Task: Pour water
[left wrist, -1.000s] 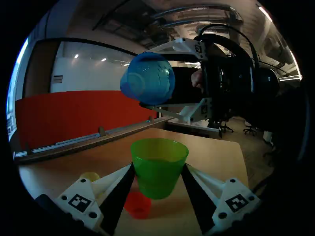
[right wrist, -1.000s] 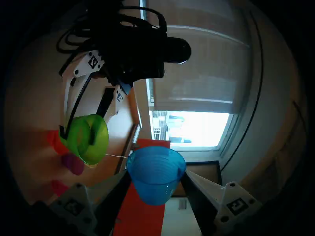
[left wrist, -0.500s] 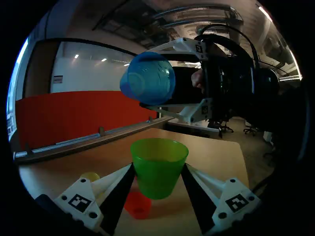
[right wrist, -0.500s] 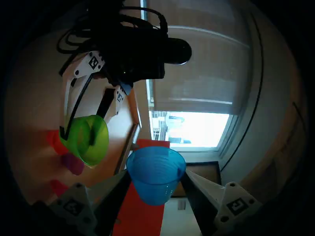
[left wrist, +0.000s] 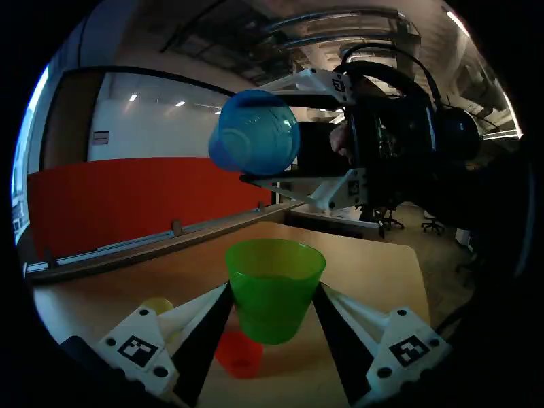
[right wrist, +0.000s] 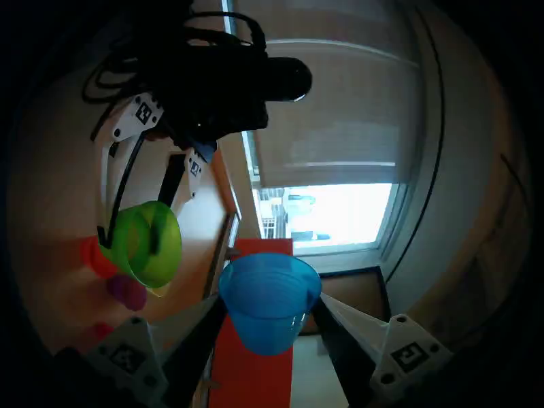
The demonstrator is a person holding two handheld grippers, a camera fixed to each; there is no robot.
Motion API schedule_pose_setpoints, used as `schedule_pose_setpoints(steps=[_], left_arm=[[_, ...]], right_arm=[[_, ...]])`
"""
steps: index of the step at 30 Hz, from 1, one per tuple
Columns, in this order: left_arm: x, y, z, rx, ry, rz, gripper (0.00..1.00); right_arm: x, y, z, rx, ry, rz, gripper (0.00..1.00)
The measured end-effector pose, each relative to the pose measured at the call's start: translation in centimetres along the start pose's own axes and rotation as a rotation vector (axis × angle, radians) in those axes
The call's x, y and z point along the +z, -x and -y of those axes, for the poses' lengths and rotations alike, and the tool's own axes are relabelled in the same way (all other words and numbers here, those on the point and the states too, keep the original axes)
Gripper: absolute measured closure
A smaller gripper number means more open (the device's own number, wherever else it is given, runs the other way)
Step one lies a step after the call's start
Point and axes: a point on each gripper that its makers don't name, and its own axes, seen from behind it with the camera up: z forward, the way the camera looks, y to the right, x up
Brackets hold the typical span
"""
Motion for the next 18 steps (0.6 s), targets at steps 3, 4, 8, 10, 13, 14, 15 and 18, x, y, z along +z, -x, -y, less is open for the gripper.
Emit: schedule_pose_setpoints(steps=[3, 4, 8, 10, 13, 14, 15, 18], left_arm=[[0.0, 0.0, -0.1, 0.002, -0.001, -0.001, 0.19], [0.0, 0.0, -0.1, 0.002, -0.004, 0.000, 0.19], [0.0, 0.0, 0.1, 0.002, -0.012, -0.001, 0.19], [-0.1, 0.0, 0.2, 0.001, -0.014, -0.002, 0.19], [-0.2, -0.1, 0.1, 0.000, -0.010, -0.003, 0.19], [-0.3, -0.1, -0.1, 0.000, -0.008, -0.003, 0.19], [-0.4, -0.1, -0.1, 0.001, -0.008, -0.003, 0.19], [-0.4, -0.1, 0.0, 0.001, -0.018, -0.004, 0.19]], right_arm=[[-0.1, 0.1, 0.0, 0.060, 0.008, 0.000, 0.11], [-0.1, 0.1, 0.0, 0.082, 0.008, -0.001, 0.11], [-0.3, 0.2, 0.3, 0.164, 0.011, -0.003, 0.11], [-0.4, 0.3, 0.5, 0.197, 0.010, -0.003, 0.12], [-0.5, 0.3, 0.9, 0.249, 0.008, -0.002, 0.12], [-0.6, 0.3, 1.0, 0.268, 0.008, -0.002, 0.12], [-0.6, 0.2, 1.1, 0.286, 0.007, -0.002, 0.12], [-0.8, 0.1, 1.3, 0.349, 0.007, -0.003, 0.12]])
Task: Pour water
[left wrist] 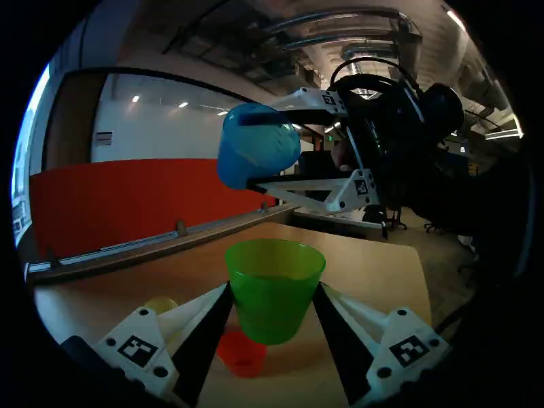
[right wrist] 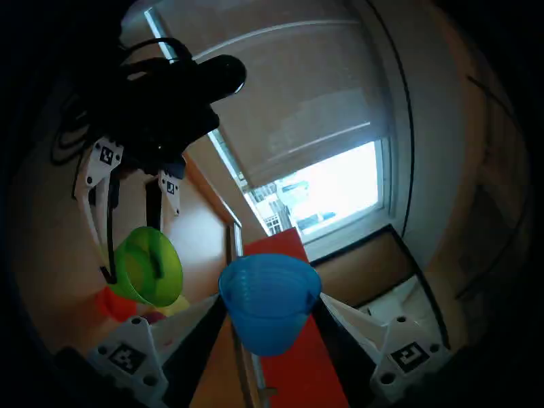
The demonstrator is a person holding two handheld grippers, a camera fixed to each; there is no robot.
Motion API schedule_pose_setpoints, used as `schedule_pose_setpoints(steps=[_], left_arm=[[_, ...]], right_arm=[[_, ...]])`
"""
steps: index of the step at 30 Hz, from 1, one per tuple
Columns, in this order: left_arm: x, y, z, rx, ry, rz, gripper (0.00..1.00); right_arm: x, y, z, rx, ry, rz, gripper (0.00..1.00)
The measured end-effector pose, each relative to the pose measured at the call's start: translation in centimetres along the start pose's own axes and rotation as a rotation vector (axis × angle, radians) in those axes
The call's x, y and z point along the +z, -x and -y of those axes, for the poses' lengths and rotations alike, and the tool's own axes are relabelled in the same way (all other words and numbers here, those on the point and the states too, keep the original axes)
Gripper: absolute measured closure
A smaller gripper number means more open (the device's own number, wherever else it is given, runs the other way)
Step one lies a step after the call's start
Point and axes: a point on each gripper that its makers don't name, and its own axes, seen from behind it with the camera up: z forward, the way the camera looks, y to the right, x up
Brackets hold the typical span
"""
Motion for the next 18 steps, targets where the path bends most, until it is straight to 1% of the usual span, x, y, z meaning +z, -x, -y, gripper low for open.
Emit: schedule_pose_setpoints(steps=[2, 5, 10, 15, 18], left_arm=[[0.1, 0.0, 0.4, 0.000, -0.006, -0.001, 0.19], [0.2, 0.0, 0.6, 0.001, -0.007, 0.001, 0.19], [0.0, 0.0, 0.3, 0.003, -0.006, 0.002, 0.19], [-0.1, -0.2, 0.9, 0.001, -0.020, -0.002, 0.19], [-0.1, -0.3, 0.9, 0.005, -0.017, -0.003, 0.19]], right_arm=[[-0.2, -0.2, 0.1, 0.044, 0.000, -0.009, 0.12], [-0.3, -0.4, 0.1, 0.102, 0.002, -0.017, 0.12], [-0.5, -0.1, 0.4, 0.187, 0.001, -0.011, 0.12], [-0.7, -0.1, 1.0, 0.310, -0.020, -0.019, 0.12], [-0.8, -0.1, 1.2, 0.382, -0.022, -0.027, 0.12]])
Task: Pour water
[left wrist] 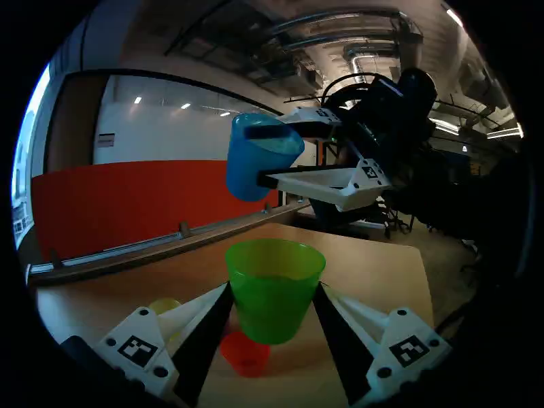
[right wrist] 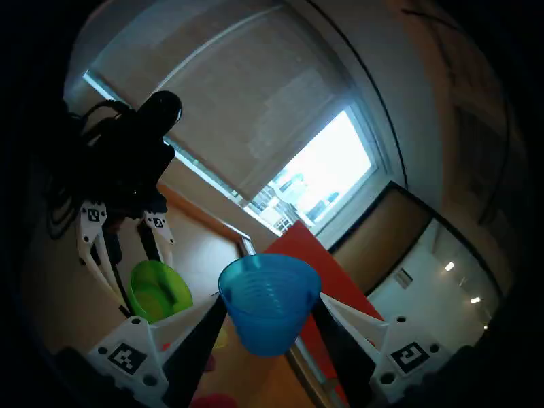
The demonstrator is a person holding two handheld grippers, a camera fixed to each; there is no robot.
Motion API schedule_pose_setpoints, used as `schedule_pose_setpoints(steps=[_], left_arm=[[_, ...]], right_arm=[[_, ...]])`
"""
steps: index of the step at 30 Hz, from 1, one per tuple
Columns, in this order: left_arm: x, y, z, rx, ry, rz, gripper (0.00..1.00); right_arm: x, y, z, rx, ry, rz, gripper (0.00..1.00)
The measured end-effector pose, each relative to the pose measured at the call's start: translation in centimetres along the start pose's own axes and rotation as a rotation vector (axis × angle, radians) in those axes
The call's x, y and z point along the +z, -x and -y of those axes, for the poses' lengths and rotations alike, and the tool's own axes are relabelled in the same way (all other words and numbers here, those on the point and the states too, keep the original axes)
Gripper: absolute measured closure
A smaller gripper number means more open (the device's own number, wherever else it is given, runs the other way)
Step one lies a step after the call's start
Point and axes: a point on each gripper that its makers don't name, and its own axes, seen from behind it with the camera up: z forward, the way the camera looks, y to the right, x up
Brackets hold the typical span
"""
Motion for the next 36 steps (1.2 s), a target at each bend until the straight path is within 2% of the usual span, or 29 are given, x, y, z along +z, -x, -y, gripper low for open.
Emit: schedule_pose_setpoints(steps=[24, 27, 36], left_arm=[[-0.6, -0.6, 0.4, 0.004, -0.019, -0.008, 0.19], [-0.7, -0.6, 0.4, 0.004, -0.020, -0.008, 0.19], [-0.7, -0.7, 0.7, 0.003, -0.028, -0.010, 0.19]], right_arm=[[-1.0, 0.4, 0.7, 0.583, -0.052, -0.032, 0.12], [-1.0, 0.6, 0.5, 0.622, -0.056, -0.030, 0.12], [-1.3, 1.1, 1.0, 0.639, -0.071, -0.009, 0.12]])
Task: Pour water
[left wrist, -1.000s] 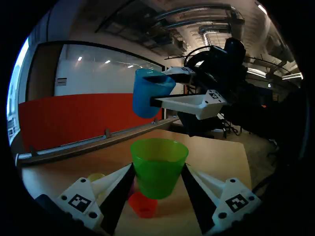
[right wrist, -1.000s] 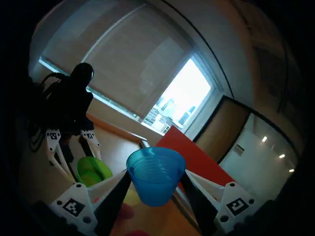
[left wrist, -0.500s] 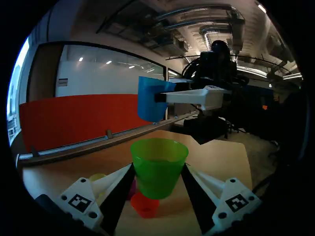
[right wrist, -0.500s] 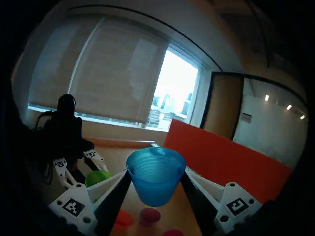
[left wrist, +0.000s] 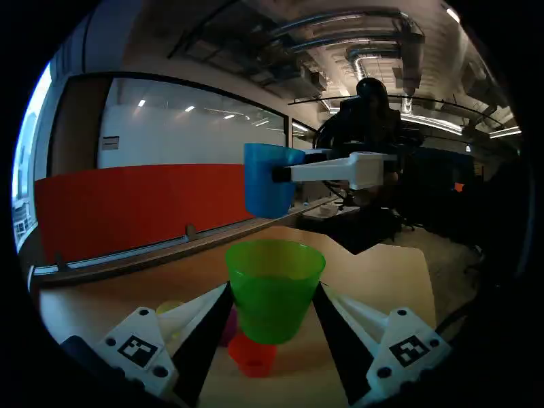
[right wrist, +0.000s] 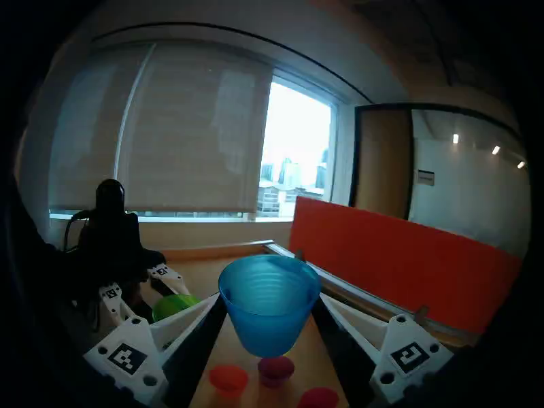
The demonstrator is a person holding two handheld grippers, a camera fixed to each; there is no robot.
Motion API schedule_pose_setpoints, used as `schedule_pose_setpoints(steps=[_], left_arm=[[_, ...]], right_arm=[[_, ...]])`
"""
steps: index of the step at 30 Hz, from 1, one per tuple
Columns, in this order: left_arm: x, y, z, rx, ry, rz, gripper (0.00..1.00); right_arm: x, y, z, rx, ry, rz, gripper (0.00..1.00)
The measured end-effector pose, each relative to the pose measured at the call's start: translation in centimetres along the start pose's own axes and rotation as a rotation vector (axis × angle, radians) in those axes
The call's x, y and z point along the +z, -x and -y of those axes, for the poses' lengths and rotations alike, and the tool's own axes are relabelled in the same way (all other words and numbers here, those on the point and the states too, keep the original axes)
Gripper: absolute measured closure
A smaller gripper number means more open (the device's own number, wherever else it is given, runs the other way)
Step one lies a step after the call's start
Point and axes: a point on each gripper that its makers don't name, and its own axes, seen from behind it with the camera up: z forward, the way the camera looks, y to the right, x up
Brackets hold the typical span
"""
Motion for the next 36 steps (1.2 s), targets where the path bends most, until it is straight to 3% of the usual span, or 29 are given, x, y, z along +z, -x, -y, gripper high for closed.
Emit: schedule_pose_setpoints(steps=[17, 36], left_arm=[[-0.7, 0.1, 0.5, 0.002, -0.017, 0.006, 0.19], [-2.0, 4.0, 1.4, 0.017, -0.036, 0.119, 0.19]], right_arm=[[-0.2, 2.2, 0.7, 0.011, -0.016, 0.056, 0.12], [-1.5, 8.1, 1.6, 0.018, -0.042, 0.133, 0.12]])
